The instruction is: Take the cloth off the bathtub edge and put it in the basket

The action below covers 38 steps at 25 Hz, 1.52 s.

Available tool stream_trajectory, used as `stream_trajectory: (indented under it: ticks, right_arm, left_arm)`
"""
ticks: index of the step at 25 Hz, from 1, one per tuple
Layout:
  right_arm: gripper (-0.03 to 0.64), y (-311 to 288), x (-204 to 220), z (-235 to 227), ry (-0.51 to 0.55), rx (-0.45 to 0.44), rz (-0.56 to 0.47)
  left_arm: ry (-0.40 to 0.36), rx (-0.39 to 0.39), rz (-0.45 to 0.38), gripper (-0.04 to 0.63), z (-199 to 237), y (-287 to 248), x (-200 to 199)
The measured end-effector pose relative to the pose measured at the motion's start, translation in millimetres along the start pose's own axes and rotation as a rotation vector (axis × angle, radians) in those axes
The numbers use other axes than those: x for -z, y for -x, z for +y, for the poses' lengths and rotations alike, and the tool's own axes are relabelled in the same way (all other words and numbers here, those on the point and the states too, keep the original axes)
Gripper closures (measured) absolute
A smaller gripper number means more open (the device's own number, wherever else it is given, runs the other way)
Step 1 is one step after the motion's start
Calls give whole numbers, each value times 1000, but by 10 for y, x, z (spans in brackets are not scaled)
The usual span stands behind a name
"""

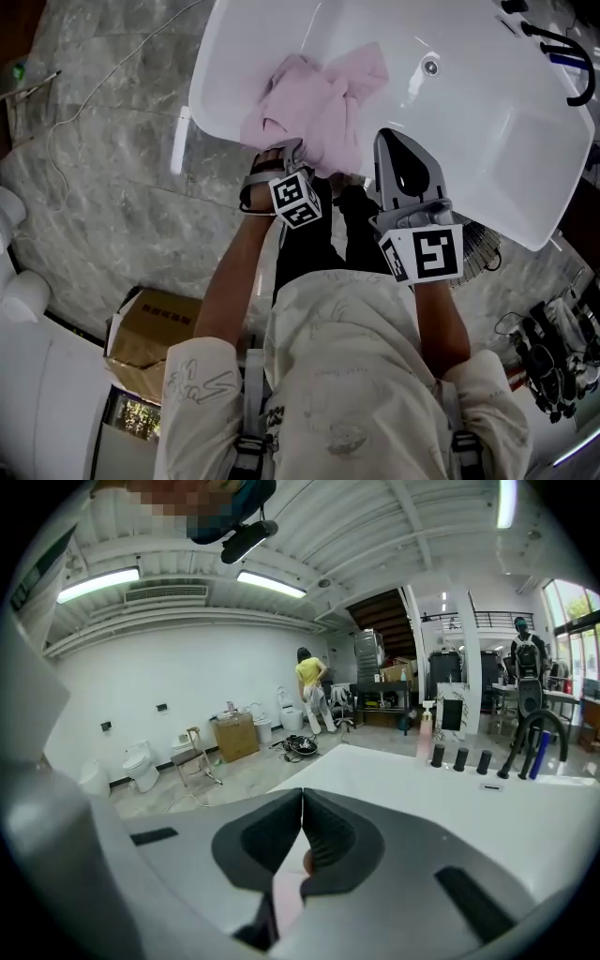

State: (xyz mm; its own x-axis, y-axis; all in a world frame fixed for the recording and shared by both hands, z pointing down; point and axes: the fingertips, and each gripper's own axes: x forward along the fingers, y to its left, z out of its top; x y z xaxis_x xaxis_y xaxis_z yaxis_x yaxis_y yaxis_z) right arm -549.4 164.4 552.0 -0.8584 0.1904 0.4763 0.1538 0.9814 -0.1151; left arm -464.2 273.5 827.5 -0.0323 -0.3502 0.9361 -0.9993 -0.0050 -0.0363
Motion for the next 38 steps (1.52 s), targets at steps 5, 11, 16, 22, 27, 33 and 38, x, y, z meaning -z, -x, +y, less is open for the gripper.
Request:
stream_trajectory:
  ticks: [5, 11, 16, 22, 27, 33, 38]
  right_arm:
    - [627, -38, 17, 44, 14, 11, 25]
    - [627, -52, 16, 86, 15, 27, 34]
    - [627, -49, -28, 136, 8, 31, 28]
    - [627, -7, -89, 138, 7, 36, 19]
    - [627, 72, -198, 149, 13, 35, -1]
    - [627, 111, -261, 156, 20, 38, -11]
    - [627, 190, -271, 131, 1, 59, -18]
  left_arm:
    - [-130, 18, 54, 268, 64, -246, 35]
    - [-211, -45, 65, 297, 129, -322, 29]
    - [-271, -68, 45, 357, 90, -235, 0]
    - [-251, -40, 16, 405, 44, -74, -52]
    - [-173, -16, 5, 465, 16, 95, -70]
    - [61, -34, -19, 578, 72, 203, 13]
    - [225, -54, -98, 581, 166, 414, -106]
